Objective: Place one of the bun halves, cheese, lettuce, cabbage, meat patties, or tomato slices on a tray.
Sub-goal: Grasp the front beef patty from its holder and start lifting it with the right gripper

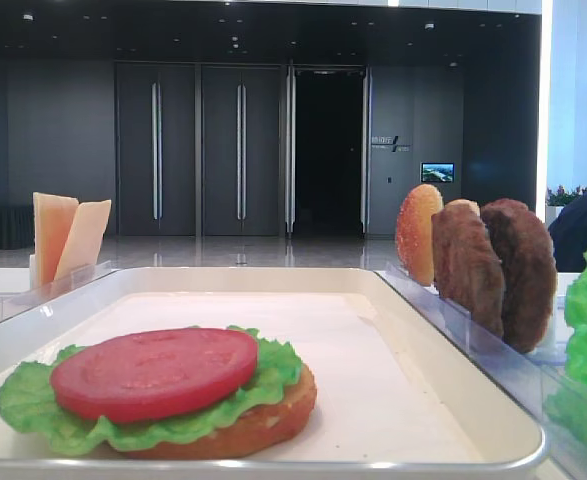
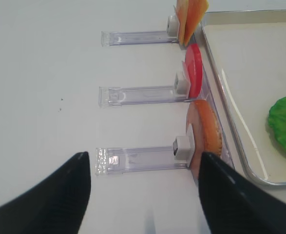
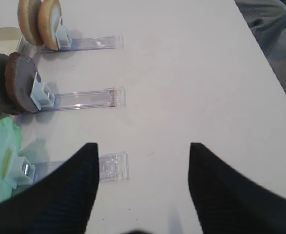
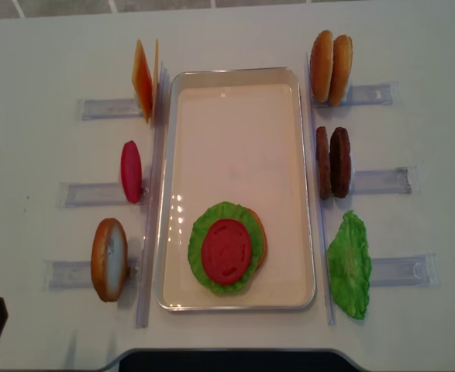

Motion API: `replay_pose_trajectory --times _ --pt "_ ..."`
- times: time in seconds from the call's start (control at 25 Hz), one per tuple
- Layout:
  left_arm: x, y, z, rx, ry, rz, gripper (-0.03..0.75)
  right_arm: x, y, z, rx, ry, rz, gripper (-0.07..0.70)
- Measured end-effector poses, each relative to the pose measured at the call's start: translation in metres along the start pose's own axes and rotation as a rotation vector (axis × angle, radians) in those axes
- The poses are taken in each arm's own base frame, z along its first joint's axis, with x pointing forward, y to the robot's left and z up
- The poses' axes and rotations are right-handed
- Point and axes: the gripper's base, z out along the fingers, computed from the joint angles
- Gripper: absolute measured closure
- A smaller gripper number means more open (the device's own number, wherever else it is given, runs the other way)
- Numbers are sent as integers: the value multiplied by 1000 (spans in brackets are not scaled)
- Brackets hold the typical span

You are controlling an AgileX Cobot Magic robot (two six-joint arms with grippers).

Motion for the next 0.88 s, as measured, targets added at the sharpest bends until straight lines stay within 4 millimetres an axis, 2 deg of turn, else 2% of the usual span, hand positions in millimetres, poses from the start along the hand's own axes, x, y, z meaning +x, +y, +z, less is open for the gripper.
replay_pose_trajectory --times 0.88 --pt "0 0 0 0 0 0 185 -1 0 0 -1 -7 0 213"
